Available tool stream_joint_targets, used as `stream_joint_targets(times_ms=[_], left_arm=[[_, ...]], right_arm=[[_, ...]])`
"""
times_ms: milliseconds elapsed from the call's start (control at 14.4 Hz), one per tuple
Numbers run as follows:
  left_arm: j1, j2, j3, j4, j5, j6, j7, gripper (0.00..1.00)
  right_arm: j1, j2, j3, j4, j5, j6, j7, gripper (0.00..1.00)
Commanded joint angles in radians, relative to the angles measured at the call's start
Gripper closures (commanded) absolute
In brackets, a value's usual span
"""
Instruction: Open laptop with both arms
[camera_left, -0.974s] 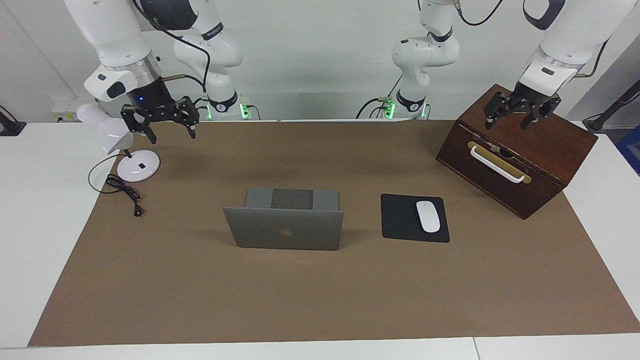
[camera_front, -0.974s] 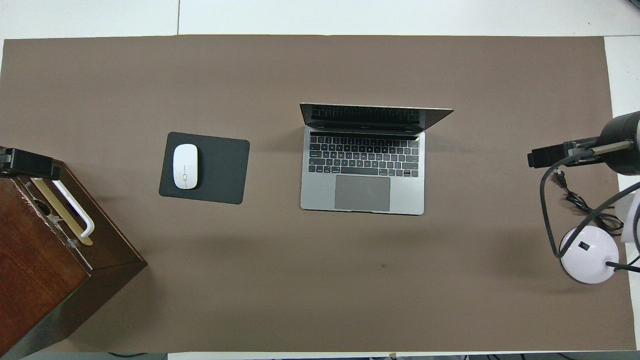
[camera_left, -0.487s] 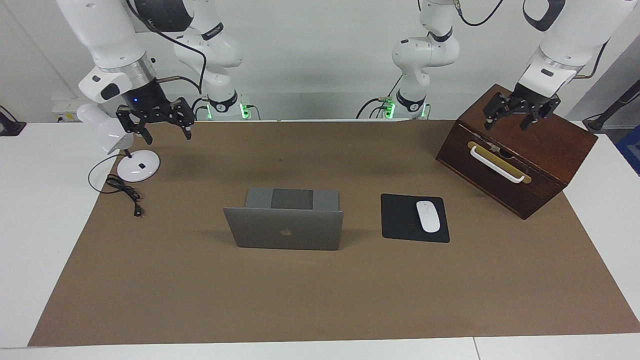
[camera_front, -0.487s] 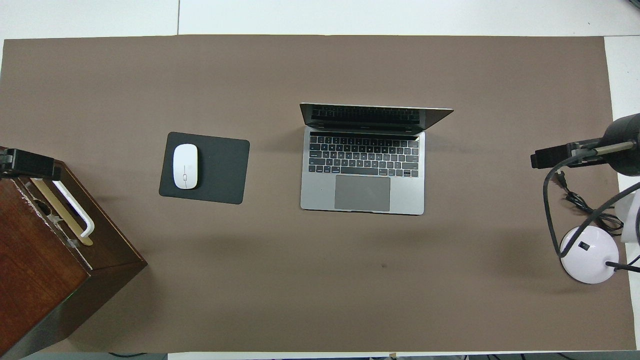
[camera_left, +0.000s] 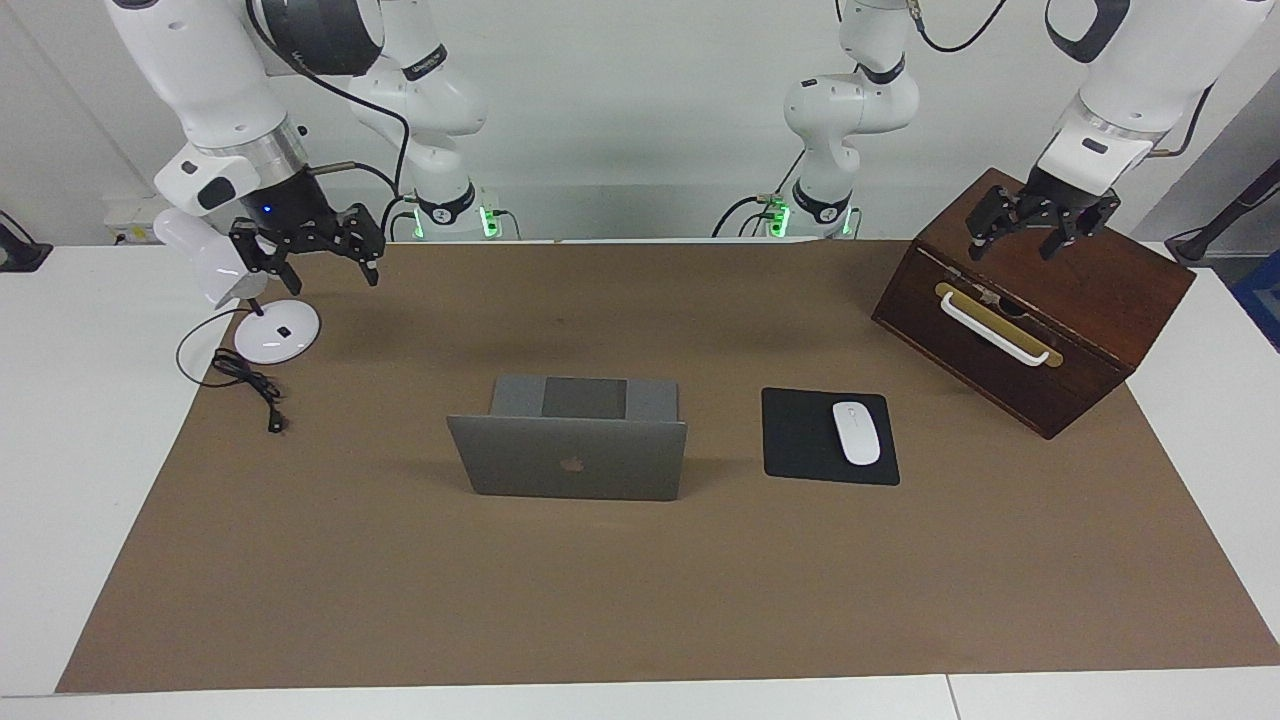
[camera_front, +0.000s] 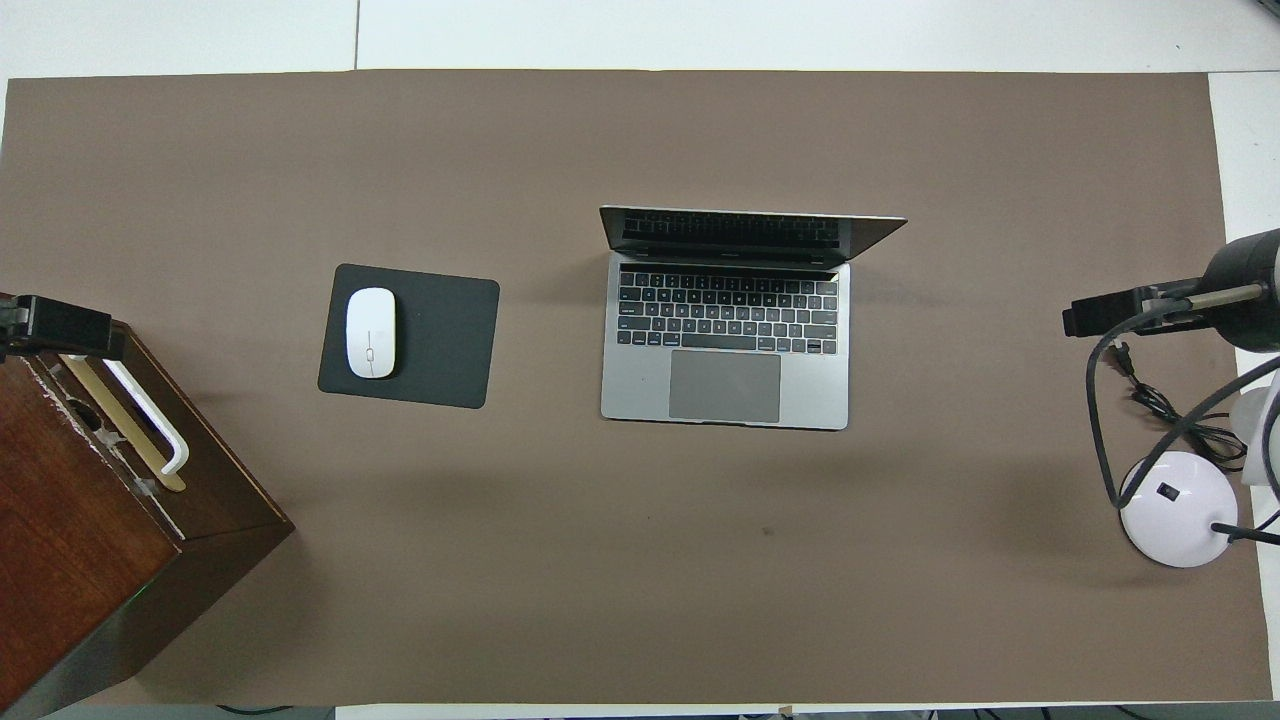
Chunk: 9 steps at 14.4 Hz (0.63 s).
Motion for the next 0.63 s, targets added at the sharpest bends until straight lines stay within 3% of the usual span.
stream_joint_targets(times_ms=[0, 556], left_arm=[[-0.006, -0.005, 0.0, -0.009, 0.019, 0.006, -0.018, 0.0], [0.0, -0.005, 0.0, -0.009, 0.013, 0.006, -0.018, 0.0]], right_arm=[[-0.013, -0.019, 0.006, -0.031, -0.008, 0.025, -0.031, 0.0], [-0.013, -0.021, 0.006, -0.034, -0.008, 0.026, -0.031, 0.0]])
